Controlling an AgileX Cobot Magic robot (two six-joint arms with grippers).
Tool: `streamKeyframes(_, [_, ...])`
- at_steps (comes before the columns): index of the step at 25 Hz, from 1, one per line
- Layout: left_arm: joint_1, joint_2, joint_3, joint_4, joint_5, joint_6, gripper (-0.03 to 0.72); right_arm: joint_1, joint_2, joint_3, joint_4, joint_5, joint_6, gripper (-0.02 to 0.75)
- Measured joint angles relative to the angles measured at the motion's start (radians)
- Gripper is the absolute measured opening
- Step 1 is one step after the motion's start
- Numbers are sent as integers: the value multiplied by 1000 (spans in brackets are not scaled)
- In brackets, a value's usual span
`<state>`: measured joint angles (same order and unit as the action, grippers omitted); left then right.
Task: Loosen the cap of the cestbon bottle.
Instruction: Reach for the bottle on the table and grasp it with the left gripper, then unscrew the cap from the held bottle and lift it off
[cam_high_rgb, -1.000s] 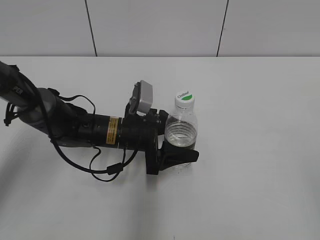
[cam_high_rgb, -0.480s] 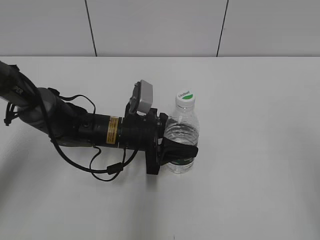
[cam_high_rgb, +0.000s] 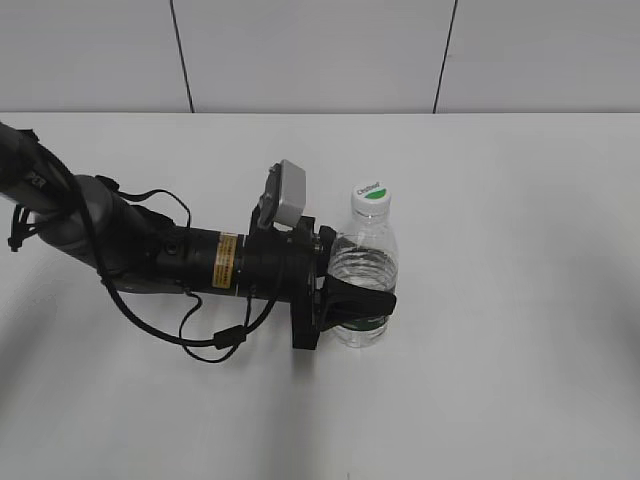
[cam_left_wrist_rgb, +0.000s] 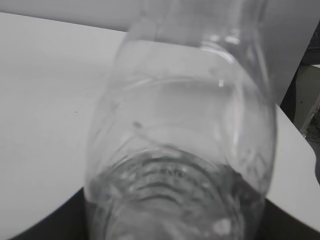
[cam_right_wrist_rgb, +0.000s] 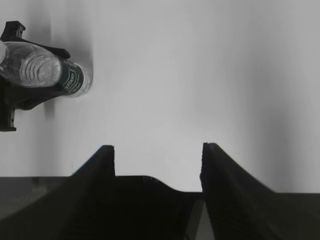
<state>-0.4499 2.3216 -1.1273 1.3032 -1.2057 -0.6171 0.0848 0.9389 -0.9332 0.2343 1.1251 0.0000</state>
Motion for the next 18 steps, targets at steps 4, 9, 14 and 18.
streamKeyframes(4, [-1,0,0,0,4,0,373,-2,176,-134,35,80,38,424])
streamKeyframes(9, [-2,0,-2,0,10,0,373,26,366,-268,88,81,81,424])
streamKeyframes(14, [-2,0,-2,0,16,0,370,161,501,-381,81,84,165,424])
streamKeyframes(18, [-2,0,-2,0,18,0,370,258,609,-488,53,89,239,424])
